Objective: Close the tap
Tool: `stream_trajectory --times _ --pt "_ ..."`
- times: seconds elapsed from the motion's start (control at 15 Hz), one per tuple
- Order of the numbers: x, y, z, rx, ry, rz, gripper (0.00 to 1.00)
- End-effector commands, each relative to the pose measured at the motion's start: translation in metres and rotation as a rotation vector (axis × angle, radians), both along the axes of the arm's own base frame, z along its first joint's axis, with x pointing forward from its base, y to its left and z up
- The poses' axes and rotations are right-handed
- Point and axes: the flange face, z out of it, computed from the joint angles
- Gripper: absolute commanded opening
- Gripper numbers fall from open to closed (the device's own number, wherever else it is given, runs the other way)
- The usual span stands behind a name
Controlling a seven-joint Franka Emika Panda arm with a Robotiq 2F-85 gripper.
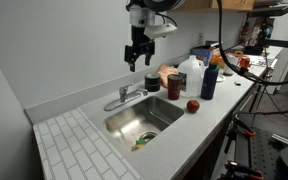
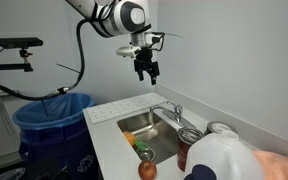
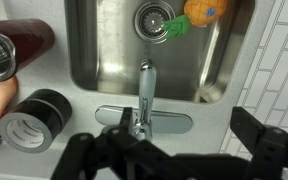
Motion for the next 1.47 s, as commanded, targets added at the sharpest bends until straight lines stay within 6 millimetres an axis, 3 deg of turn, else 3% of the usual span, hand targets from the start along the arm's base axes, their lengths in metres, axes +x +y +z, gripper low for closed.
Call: stream_trajectory --times 0.0,0.6,0.67,1.4 --pt "-0.022 0.004 0.012 0.015 -0.016 -0.004 1.00" --pt "-0.040 0.006 0.029 0.030 -0.043 -0.006 1.00" --pt "-0.030 0.007 0.024 0.011 -0.027 0.011 1.00" --pt "-0.033 0.006 0.024 0.011 -0.026 0.010 1.00"
